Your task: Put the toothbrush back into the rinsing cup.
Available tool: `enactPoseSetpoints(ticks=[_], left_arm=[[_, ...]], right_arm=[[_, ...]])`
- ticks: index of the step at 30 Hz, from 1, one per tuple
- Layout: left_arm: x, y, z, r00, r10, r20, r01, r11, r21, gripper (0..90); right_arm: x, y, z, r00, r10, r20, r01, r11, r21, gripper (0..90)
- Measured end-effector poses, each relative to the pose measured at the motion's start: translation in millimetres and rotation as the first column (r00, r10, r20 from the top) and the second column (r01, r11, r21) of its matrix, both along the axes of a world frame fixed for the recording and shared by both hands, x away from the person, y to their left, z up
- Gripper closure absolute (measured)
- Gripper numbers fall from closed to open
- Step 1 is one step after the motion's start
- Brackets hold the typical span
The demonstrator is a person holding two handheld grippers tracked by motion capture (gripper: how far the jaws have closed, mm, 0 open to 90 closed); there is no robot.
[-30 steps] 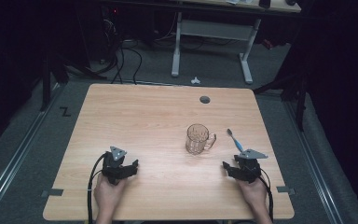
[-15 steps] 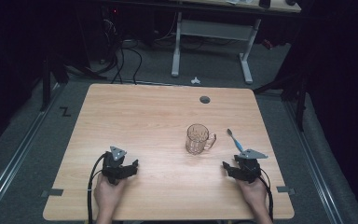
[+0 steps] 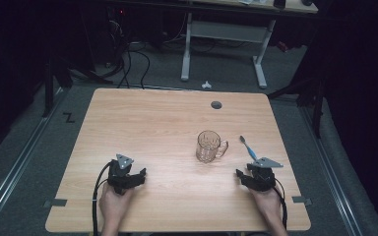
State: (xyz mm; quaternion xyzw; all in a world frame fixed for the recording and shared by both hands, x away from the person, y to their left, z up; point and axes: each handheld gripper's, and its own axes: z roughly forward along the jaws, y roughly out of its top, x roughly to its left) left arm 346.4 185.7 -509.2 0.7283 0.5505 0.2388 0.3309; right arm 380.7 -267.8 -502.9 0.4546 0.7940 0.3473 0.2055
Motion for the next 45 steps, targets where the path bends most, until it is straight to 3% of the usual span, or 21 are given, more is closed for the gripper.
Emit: enactPoseSetpoints(ticks=[6,10,11,21,27,39,42,45], left_arm=[[0.0,0.0,0.0,1.0,0.0,0.0,0.0,1.0,0.0,25.0],[0.0,0.0,0.0,1.0,0.0,0.0,0.0,1.0,0.0,25.0],[0.0,0.0,0.0,1.0,-0.001,0.0,0.001,1.0,0.001,25.0],[0.0,0.2,0.0,1.0,-0.001,0.0,0.001,1.0,-0.001,25.0],[0.0,0.7,0.1,1.0,-0.002,-0.001,0.002,1.0,-0.004,25.0],[0.0,0.4,0.1,1.0,-0.002,-0.001,0.002,1.0,-0.002,24.8],[0.0,0.5,0.0,1.0,-0.002,0.0,0.002,1.0,-0.003,24.8],[0.0,0.5,0.1,1.0,-0.004,0.0,0.004,1.0,-0.004,24.7]], right_arm=[[-0.4,0.0,0.1,1.0,-0.002,-0.003,0.002,1.0,0.005,46.0],[-0.6,-1.5,0.4,0.9998,0.016,-0.01,-0.016,0.999,0.028,47.5],[-1.0,-2.9,0.7,0.9997,0.022,-0.009,-0.022,0.998,0.054,47.4],[-4.8,-7.0,5.6,0.9992,0.035,-0.018,-0.033,0.995,0.094,52.2],[-10.5,-8.7,10.1,0.9985,0.053,-0.012,-0.052,0.996,0.067,55.4],[-18.2,-21.0,18.1,0.9987,0.049,-0.01,-0.048,0.995,0.083,57.2],[-22.0,-23.5,17.8,0.9991,0.029,0.03,-0.031,0.997,0.077,58.8],[-22.9,-26.4,17.0,0.9994,0.012,0.032,-0.015,0.996,0.083,59.5]])
